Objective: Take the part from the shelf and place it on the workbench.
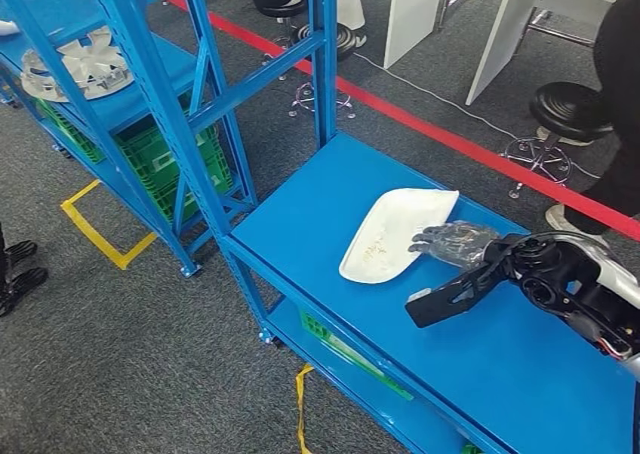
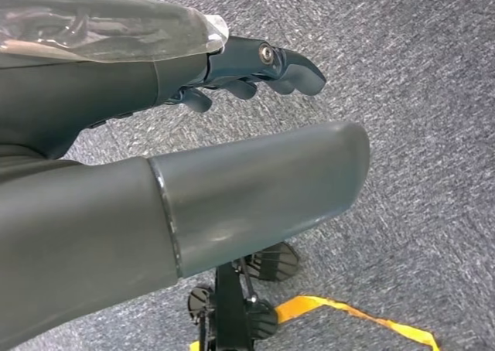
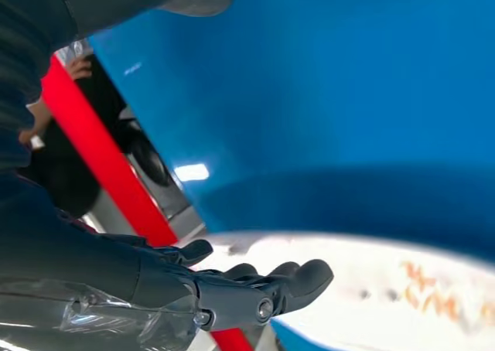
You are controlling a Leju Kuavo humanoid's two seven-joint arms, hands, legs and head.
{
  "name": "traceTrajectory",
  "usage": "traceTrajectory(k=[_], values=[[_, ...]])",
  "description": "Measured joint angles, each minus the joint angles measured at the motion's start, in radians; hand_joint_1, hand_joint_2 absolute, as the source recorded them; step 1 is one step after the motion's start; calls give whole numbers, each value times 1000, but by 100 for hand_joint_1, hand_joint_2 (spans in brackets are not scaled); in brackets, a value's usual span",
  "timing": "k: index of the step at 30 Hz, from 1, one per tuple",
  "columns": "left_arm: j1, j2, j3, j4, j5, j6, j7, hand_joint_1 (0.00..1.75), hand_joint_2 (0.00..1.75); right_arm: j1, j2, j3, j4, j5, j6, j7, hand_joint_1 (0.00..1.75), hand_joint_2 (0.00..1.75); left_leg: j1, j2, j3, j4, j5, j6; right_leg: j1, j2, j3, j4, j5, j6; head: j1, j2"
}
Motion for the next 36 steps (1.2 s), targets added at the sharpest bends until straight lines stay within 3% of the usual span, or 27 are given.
traceTrajectory(k=[20,36], values=[[-6,-1,-17,0,-5,0,2,0,0,-6,0,0,136,134,-80,-33,0,175,0,0,0,0,0,0,0,0,0,0,0,0,0,0],[-12,-1,-22,0,-3,-3,2,0,0,-39,8,-12,167,152,-123,-42,0,175,0,0,0,0,0,0,0,0,0,0,0,0,0,0]])
